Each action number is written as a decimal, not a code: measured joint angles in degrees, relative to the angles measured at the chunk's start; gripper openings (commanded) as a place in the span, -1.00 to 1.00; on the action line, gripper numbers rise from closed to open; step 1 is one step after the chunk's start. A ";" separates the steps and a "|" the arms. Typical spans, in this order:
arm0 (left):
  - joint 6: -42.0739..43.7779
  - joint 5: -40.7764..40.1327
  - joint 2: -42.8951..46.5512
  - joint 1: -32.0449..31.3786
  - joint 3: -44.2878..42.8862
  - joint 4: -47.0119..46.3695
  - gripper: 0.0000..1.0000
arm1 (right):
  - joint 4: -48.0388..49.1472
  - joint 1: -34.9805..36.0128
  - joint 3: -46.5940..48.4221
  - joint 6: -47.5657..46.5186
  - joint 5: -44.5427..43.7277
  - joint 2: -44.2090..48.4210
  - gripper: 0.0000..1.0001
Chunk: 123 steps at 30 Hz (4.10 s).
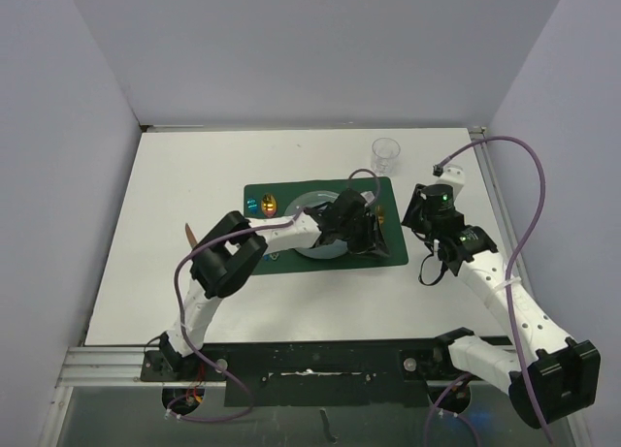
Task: Set the dinner table for one person
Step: Place the fork on the napkin, then adjust the fork on the napkin.
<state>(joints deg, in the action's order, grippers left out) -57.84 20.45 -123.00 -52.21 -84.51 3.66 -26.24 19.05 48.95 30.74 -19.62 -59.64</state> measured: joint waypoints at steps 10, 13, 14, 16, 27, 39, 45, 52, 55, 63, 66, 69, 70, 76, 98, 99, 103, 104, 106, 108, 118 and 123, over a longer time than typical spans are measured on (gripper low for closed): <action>0.72 -0.22 -0.61 -0.76 0.22 -0.55 -0.26 | 0.04 0.00 -0.17 -0.04 0.20 0.00 -0.26; 3.04 -6.12 4.57 -0.85 1.66 2.93 -0.26 | 0.72 0.00 -1.31 0.20 0.68 -0.96 -0.27; 3.89 -8.41 6.80 -0.85 1.77 4.24 -0.25 | 1.14 0.00 -1.95 0.33 0.96 -1.79 -0.27; 5.86 -13.05 12.15 -0.85 1.79 6.10 -0.25 | 1.51 0.00 -3.06 0.66 1.77 -4.02 -0.28; 11.19 -36.54 37.00 -0.98 5.77 9.90 -0.24 | 5.11 2.38 -4.44 1.90 5.38 -16.22 -0.35; 13.42 -49.64 42.93 -0.98 11.65 15.91 -0.22 | 6.23 10.34 1.70 2.78 2.03 -28.17 -0.38; 13.57 -54.88 48.54 -0.96 12.87 18.38 -0.22 | 6.27 11.47 3.72 2.78 0.42 -30.77 -0.39; 13.62 -57.64 49.88 -0.96 13.62 19.15 -0.22 | 5.16 11.47 6.49 2.75 -2.34 -32.85 -0.39; 13.62 -57.96 49.86 -0.96 13.90 19.93 -0.22 | 4.74 11.47 8.15 2.71 -3.58 -33.90 -0.39; 13.62 -59.39 49.86 -0.96 14.10 20.61 -0.21 | 3.87 11.41 10.56 2.58 -6.78 -38.25 -0.39; 13.62 -60.26 49.86 -0.96 14.49 21.18 -0.21 | 2.97 11.34 10.58 2.62 -7.37 -39.30 -0.39; 13.62 -60.98 49.88 -0.96 14.51 21.77 -0.21 | 2.73 11.10 10.58 2.73 -7.48 -39.69 -0.40; 13.64 -61.13 49.92 -0.96 14.51 21.81 -0.21 | 2.71 10.99 10.58 2.75 -7.48 -39.69 -0.40; 13.64 -61.86 50.27 -0.96 14.51 21.88 -0.21 | 2.69 10.47 10.91 2.75 -7.89 -40.41 -0.46; 13.77 -62.69 50.58 -0.96 14.51 21.90 -0.21 | 4.50 8.39 10.38 2.99 -7.30 -41.53 -0.72; 13.75 -62.69 50.58 -0.96 14.51 21.90 -0.20 | 4.63 8.35 10.34 3.04 -7.28 -41.53 -0.67; 13.75 -62.64 50.58 -0.94 14.51 21.88 -0.20 | 5.49 8.28 9.79 3.21 -7.17 -41.53 -0.60; 13.75 -62.64 50.58 -0.94 14.51 21.88 -0.20 | 5.88 8.17 9.46 3.19 -7.19 -41.51 -0.60; 13.75 -62.64 50.58 -0.90 14.51 21.88 -0.21 | 6.99 7.58 8.59 3.30 -6.82 -41.29 -0.60; 13.73 -62.62 50.58 -0.83 14.51 21.88 -0.21 | 8.55 6.82 7.30 3.45 -5.35 -40.50 -0.61; 13.55 -62.42 50.58 -0.07 14.51 21.88 -0.21 | 13.22 3.85 4.44 3.98 0.57 -38.84 -0.98; 13.38 -61.94 50.56 0.76 14.64 21.90 -0.21 | 13.53 3.63 4.42 3.74 0.92 -38.84 -1.00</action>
<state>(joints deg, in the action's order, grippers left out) -44.47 -41.50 -72.44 -51.44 -69.87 25.56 -12.71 22.68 53.36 34.48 -18.70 -98.48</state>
